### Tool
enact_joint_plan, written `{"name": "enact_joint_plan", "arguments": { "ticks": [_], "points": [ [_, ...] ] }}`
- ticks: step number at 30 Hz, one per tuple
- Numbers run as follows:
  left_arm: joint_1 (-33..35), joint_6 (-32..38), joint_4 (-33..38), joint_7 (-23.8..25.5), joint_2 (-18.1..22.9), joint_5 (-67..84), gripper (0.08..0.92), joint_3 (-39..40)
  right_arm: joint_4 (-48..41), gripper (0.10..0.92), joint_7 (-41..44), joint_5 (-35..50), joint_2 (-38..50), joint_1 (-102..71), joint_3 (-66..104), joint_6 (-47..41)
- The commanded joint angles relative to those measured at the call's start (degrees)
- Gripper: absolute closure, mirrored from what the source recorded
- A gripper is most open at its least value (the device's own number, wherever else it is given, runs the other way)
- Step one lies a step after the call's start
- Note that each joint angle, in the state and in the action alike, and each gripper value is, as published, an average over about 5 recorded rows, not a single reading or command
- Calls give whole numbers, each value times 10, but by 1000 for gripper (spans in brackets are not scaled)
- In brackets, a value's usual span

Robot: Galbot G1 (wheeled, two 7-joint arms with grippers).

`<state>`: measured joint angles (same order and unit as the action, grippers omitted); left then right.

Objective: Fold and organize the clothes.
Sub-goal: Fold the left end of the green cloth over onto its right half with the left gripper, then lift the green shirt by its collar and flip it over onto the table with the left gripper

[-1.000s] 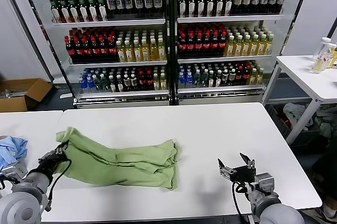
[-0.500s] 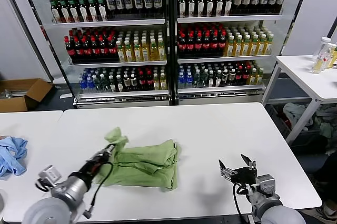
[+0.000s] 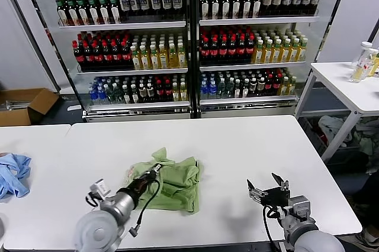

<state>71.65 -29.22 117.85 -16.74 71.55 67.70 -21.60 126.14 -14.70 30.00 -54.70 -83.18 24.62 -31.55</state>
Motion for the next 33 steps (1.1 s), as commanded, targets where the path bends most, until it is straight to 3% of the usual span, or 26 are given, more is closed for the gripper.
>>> {"name": "enact_joint_plan", "arguments": {
  "ticks": [1,8,17,24,33],
  "points": [
    [-45,-7,-65,46,13,-89,880,75,-4,203,0,1,1,2,0,1],
    [-27,5,-10,68,0,-158,685,79,-16,203,-2,2,-1,15,-8,0],
    [23,15,50,61,-32,-174,417,-4,-27,202,-3,3,-6,30,-16,-1],
    [45,63,-17,46,-64,-355,224,-59,-30,203,-4,1,-13,33,-19,-2],
    [72,63,-71,61,-84,-388,177,-48,-30,203,-7,0,-13,31,-14,-1]
  ]
}}
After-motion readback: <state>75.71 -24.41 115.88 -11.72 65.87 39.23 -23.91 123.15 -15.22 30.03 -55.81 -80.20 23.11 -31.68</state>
